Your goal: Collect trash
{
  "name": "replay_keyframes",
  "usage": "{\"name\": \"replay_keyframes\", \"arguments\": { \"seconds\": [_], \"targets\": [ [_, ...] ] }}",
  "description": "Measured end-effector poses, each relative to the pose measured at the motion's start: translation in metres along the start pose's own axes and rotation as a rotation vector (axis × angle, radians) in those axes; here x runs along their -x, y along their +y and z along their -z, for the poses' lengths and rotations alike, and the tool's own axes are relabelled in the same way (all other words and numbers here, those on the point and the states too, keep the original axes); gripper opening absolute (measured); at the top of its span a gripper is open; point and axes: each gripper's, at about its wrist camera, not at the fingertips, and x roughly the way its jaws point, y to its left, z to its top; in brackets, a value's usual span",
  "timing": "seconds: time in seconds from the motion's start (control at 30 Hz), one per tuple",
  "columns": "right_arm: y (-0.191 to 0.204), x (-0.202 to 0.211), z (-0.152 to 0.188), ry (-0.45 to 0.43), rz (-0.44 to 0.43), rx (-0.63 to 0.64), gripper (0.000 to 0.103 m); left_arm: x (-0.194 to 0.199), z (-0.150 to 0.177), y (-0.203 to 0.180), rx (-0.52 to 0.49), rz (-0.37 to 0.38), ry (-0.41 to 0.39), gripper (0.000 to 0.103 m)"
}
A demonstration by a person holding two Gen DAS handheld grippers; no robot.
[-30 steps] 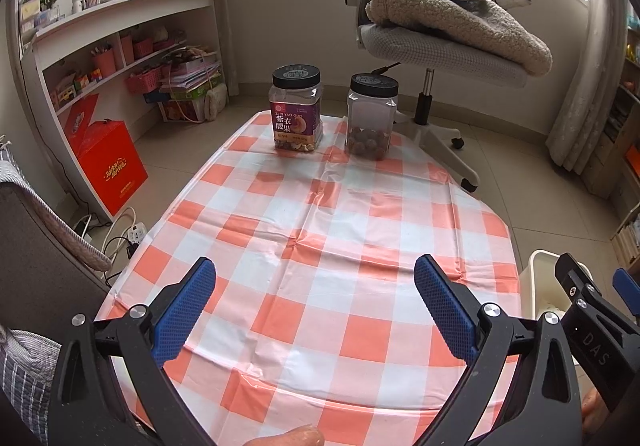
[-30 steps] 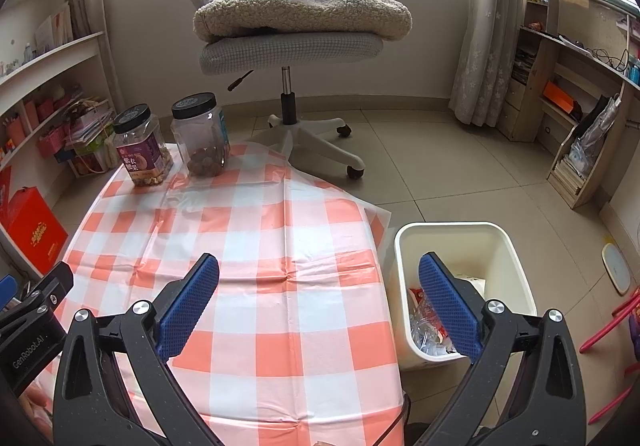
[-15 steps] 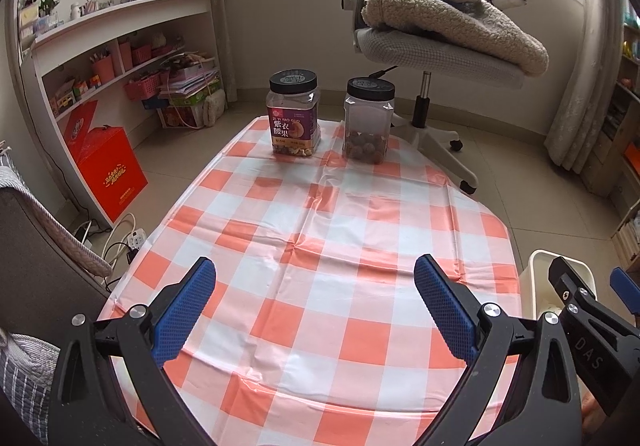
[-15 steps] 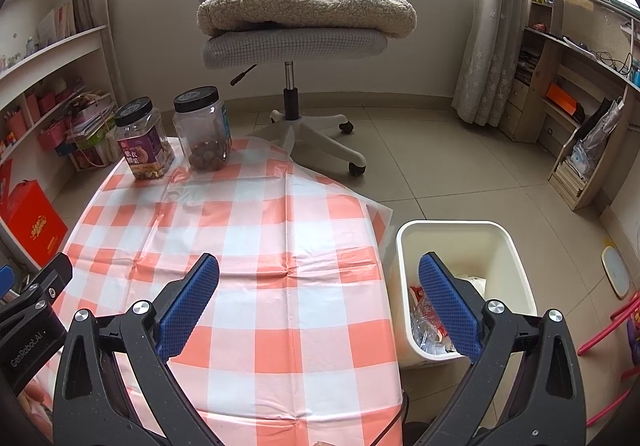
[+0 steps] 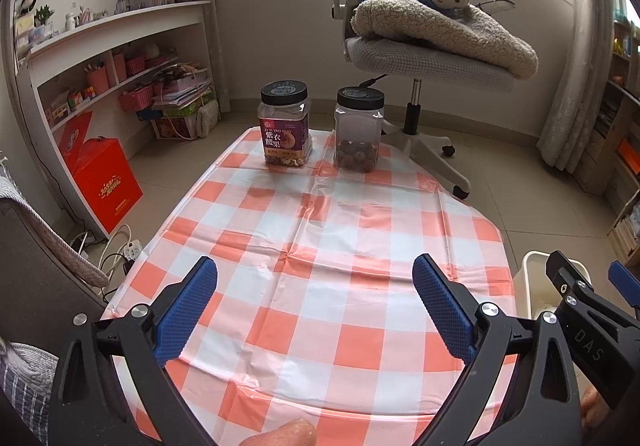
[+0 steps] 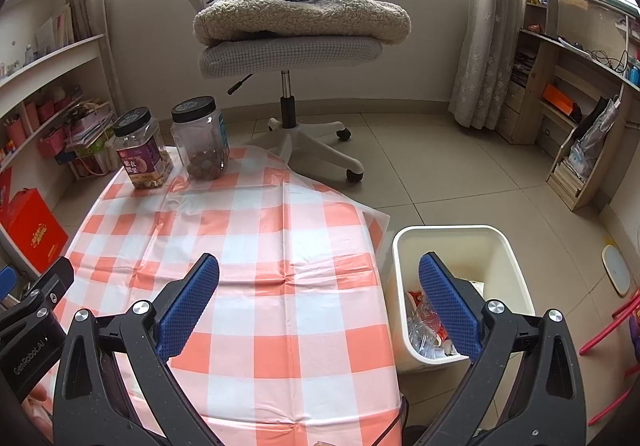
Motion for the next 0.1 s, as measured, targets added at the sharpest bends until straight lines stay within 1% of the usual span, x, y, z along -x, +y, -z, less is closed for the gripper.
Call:
{"name": "replay_keyframes", "arguments": {
  "seconds": [0.1],
  "targets": [
    [-0.0005, 0.0005, -0.0002, -0.004, -0.003, -0.003, 0.096, 0.0012, 0.0005, -0.0015, -0.006, 0.000, -0.004, 0.095]
  ]
}}
